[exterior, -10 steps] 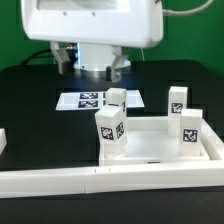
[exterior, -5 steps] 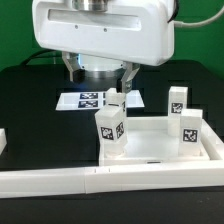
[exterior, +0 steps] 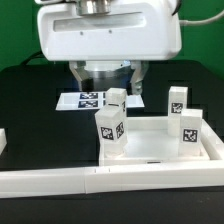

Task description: Assemble square table

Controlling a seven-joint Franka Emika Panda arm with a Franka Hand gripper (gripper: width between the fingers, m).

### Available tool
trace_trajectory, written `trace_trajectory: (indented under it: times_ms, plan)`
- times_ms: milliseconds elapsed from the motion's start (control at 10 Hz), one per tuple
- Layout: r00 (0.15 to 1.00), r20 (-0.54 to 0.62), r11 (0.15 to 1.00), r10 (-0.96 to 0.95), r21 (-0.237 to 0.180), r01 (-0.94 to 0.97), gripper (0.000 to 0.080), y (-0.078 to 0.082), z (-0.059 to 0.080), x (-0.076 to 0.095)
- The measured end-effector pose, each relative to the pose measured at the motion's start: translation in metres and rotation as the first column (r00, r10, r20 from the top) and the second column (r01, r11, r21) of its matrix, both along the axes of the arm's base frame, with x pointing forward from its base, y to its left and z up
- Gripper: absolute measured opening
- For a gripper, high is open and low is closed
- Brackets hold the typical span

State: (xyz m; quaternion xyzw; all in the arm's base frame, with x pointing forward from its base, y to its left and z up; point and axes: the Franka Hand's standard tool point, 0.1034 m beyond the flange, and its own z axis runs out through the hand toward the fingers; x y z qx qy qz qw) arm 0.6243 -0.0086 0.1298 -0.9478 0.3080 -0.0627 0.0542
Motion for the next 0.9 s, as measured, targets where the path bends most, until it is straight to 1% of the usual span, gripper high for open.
trace_trajectory:
  times_ms: [100, 200, 400, 600, 700, 800, 900]
  plan:
    - [1.0, 0.014, 1.0, 0.007, -0.007, -0.007, 0.0649, 0.002, -0.002, 0.0]
    - [1.0, -0.002, 1.0, 0.008, -0.012, -0.008, 0.0649, 0.003, -0.011, -0.002]
    - [0.999, -0.029, 0.999, 0.015, -0.03, -0.016, 0.0649, -0.011, -0.025, -0.008]
    - [0.998, -0.056, 0.999, 0.015, -0.038, -0.018, 0.0649, -0.022, -0.034, -0.014]
    - [0.998, -0.061, 0.999, 0.011, -0.043, -0.014, 0.0649, -0.024, -0.038, -0.014]
    - [0.998, -0.059, 0.999, 0.009, -0.043, -0.011, 0.0649, -0.025, -0.038, -0.014]
    - [0.998, -0.06, 0.999, -0.008, -0.042, 0.006, 0.0618, -0.025, -0.038, -0.014]
